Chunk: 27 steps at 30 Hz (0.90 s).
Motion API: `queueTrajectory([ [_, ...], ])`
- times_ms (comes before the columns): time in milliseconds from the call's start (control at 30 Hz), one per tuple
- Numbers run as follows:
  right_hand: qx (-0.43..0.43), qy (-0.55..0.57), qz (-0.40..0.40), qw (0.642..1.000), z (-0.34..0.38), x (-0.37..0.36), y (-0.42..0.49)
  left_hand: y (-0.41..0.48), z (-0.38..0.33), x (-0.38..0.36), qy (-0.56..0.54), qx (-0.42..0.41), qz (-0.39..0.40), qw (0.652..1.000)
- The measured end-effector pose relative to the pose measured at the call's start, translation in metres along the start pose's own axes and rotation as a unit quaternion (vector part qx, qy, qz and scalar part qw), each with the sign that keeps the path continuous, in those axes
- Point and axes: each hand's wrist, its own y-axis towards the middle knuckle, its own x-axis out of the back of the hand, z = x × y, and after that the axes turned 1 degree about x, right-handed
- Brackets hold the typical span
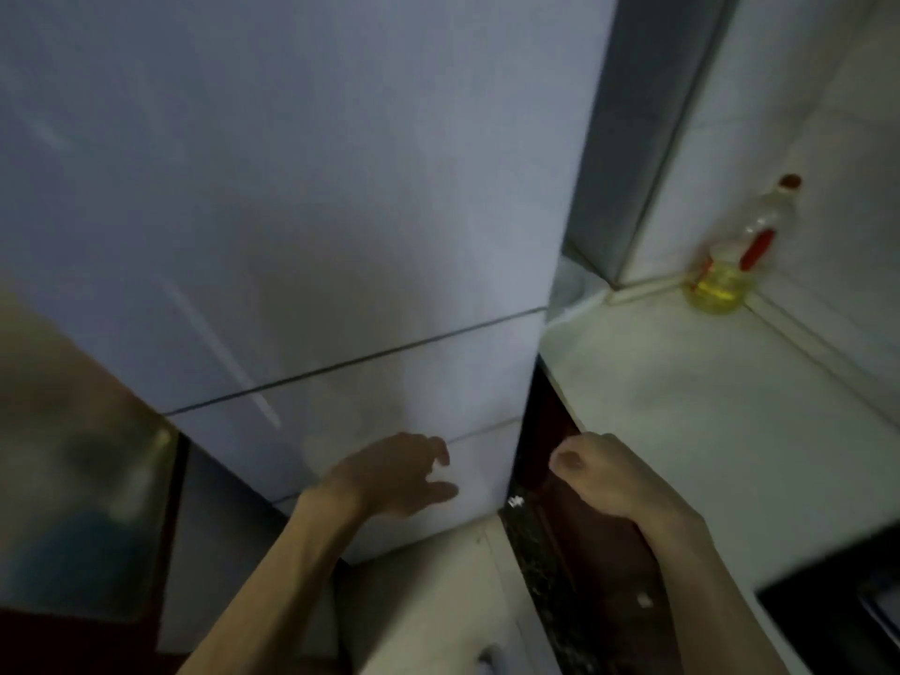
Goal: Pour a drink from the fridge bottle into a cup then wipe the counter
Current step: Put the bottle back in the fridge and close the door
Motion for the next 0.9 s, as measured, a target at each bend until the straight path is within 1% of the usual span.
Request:
queueTrajectory([
  [33, -0.018, 0.003, -0.012, 1.0, -0.018, -0.001, -0.012, 0.007, -0.011, -0.005, 0.012, -0.008, 0.023, 1.0],
  [67, -0.034, 0.007, -0.027, 0.999, -0.032, -0.002, -0.024, 0.013, -0.023, -0.008, 0.023, -0.022, 0.028, 0.999],
  [167, -0.063, 0.023, -0.079, 0.995, -0.061, 0.0, -0.055, 0.028, -0.055, -0.015, 0.033, -0.059, -0.001, 0.998],
  [267, -0.086, 0.034, -0.137, 0.986, -0.072, 0.005, -0.079, 0.036, -0.084, -0.021, 0.042, -0.099, -0.032, 0.994],
  [333, -0.1, 0.042, -0.163, 0.981, -0.074, 0.008, -0.095, 0.039, -0.097, -0.026, 0.042, -0.134, -0.029, 0.99],
  [500, -0.189, 0.064, -0.131, 0.971, -0.074, 0.008, -0.138, 0.041, -0.124, -0.046, 0.052, -0.209, -0.029, 0.976],
  [600, -0.237, 0.056, -0.142, 0.96, -0.067, 0.003, -0.166, 0.035, -0.137, -0.06, 0.058, -0.26, -0.014, 0.964],
  [733, -0.278, 0.077, -0.179, 0.941, -0.049, -0.01, -0.205, 0.023, -0.147, -0.073, 0.066, -0.319, 0.007, 0.945],
  [900, -0.337, 0.069, -0.186, 0.92, -0.031, -0.04, -0.256, -0.001, -0.16, -0.087, 0.008, -0.381, -0.018, 0.924],
])
